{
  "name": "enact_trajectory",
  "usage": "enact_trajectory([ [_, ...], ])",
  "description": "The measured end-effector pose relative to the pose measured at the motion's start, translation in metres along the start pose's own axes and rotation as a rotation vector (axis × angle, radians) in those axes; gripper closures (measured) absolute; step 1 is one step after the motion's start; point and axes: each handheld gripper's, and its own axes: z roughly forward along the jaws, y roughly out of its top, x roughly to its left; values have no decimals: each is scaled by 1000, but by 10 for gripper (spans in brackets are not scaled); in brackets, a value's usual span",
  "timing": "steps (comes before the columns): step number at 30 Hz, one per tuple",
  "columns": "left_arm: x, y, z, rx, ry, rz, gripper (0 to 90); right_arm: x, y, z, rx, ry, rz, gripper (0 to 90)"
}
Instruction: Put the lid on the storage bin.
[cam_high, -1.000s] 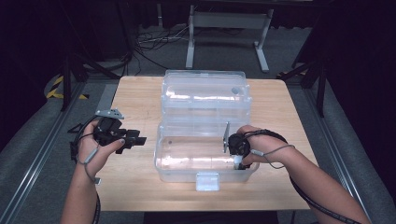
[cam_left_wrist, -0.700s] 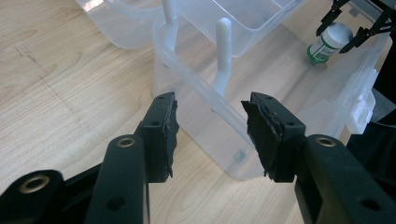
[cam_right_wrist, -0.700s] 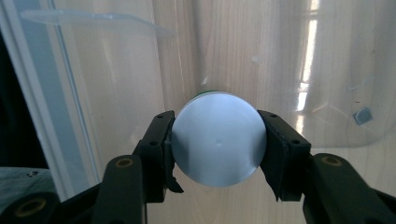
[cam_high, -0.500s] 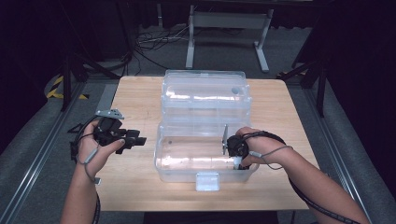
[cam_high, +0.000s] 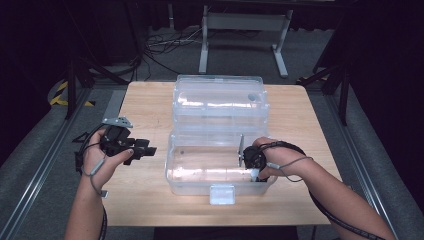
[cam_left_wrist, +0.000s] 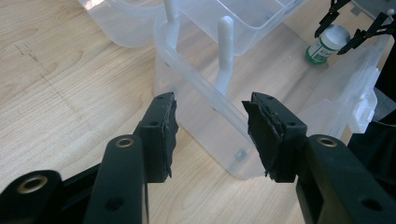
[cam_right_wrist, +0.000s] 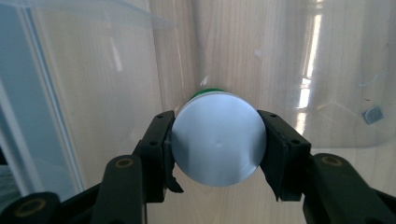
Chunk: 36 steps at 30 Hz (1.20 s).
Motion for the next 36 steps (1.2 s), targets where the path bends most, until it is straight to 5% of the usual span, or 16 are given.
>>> enact_trajectory([
  [18, 0, 0, 1, 3, 3, 3, 525, 0, 0, 0, 0, 0, -1, 484],
  [36, -14, 6, 8, 33, -40, 58, 528, 9, -18, -45, -164, -74, 42, 496],
])
